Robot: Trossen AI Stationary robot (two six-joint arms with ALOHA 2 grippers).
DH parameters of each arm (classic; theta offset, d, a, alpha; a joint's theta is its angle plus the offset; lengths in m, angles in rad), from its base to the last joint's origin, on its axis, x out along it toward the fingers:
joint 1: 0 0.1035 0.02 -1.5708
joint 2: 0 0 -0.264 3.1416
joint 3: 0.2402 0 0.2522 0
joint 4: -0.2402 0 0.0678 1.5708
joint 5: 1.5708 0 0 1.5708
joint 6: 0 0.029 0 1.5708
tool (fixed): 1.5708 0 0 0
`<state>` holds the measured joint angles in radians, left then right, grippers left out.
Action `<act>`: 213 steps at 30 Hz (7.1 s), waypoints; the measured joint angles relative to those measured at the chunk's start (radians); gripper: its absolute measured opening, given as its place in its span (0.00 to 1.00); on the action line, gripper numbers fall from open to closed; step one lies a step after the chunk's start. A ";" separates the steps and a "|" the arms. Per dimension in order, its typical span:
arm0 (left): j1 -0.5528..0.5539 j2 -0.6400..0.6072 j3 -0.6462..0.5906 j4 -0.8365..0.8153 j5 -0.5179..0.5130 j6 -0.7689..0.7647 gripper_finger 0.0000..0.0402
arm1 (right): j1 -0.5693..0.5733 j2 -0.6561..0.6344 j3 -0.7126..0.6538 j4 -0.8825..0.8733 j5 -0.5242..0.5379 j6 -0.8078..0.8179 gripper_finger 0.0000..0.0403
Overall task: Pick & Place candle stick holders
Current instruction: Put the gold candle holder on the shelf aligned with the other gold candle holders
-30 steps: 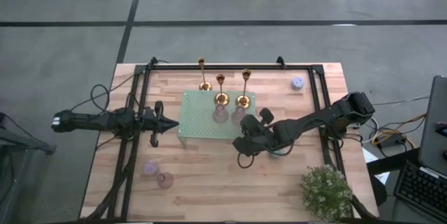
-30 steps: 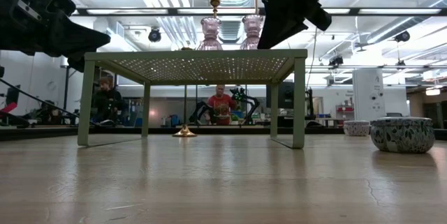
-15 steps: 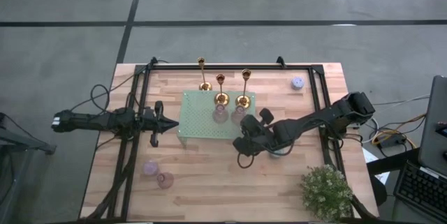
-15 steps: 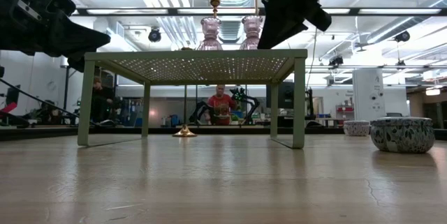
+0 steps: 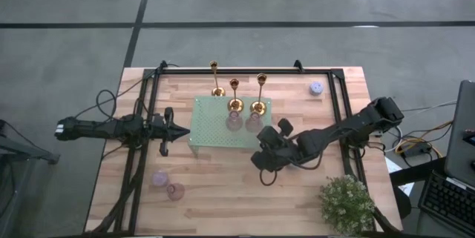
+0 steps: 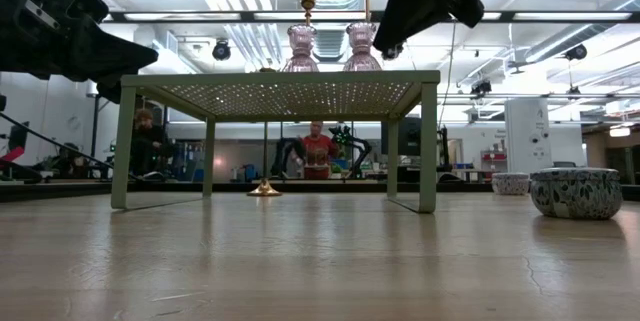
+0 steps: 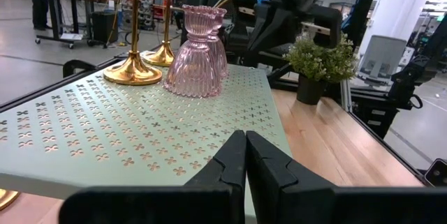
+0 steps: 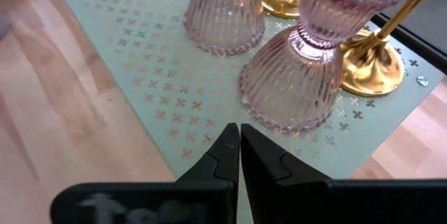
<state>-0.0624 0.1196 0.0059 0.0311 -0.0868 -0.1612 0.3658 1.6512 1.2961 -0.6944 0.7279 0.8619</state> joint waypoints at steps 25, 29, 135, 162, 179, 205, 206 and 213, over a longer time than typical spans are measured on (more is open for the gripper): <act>0.000 0.000 0.000 -0.001 0.000 0.000 0.03 | 0.128 -0.095 0.006 -0.037 0.190 -0.004 0.02; 0.000 0.000 0.000 -0.001 0.000 0.000 0.03 | 0.126 -0.096 0.006 -0.117 0.191 0.012 0.02; 0.000 0.002 0.000 0.036 -0.036 0.008 0.03 | -0.517 -1.203 -1.201 0.988 -0.699 -0.705 0.02; 0.121 0.522 0.364 0.354 -0.587 -0.001 0.14 | -0.517 -1.203 -1.201 0.987 -0.699 -0.705 0.02; 0.273 0.960 1.068 -0.474 -0.462 0.522 0.42 | -0.517 -1.203 -1.201 0.985 -0.700 -0.705 0.02; 0.475 1.427 1.529 -0.907 -0.377 0.666 0.39 | -0.517 -1.203 -1.201 0.983 -0.700 -0.705 0.02; 0.480 1.427 1.529 -0.907 -0.378 0.666 0.39 | -0.517 -1.203 -1.201 0.983 -0.700 -0.705 0.02; 0.509 1.407 1.529 -0.906 -0.358 0.665 0.39 | -0.517 -1.203 -1.201 0.983 -0.700 -0.705 0.02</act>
<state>0.4467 1.5269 1.5345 -0.8753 -0.4448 0.5042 -0.1509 0.4484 0.0952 0.2883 0.0281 0.1566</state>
